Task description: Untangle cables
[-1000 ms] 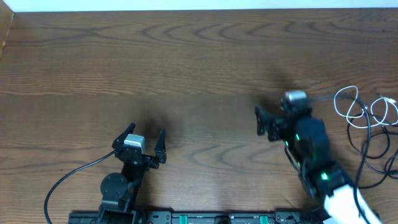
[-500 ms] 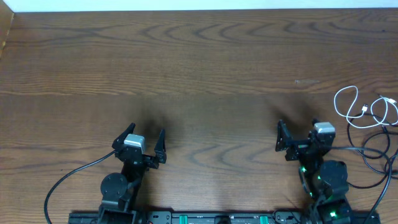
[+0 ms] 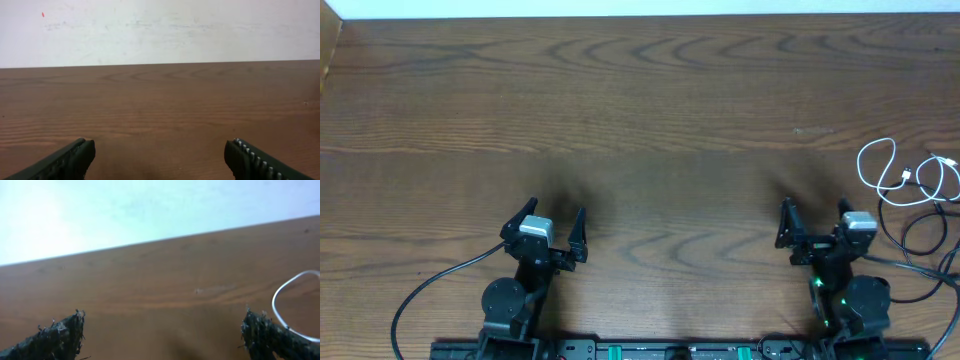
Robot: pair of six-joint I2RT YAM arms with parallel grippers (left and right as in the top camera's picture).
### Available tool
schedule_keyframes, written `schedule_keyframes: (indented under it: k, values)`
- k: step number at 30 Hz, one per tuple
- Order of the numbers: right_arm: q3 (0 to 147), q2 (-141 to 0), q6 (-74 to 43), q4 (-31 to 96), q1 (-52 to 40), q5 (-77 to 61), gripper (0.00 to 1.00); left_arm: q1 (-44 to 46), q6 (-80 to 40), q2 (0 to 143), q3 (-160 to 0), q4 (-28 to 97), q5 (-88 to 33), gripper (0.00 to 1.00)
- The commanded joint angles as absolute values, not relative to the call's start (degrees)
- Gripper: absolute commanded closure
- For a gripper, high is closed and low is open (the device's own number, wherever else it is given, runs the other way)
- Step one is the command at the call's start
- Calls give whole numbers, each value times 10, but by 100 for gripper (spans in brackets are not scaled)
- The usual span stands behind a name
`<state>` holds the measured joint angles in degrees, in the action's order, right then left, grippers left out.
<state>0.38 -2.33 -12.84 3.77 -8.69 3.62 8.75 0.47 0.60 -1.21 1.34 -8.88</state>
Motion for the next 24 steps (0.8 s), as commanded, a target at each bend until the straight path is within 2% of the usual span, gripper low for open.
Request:
schedule_keyframes:
  k: [1, 11, 24]
  values:
    - [3, -3, -129, 42, -67, 20, 1, 90, 13, 2, -3, 34, -98, 13]
    - [3, -3, 7, 43, -39, -12, 1, 90, 13, 2, -3, 34, -98, 13]
    - [3, -3, -12, 41, -1, -25, 1, 90, 13, 2, -3, 34, -98, 13]
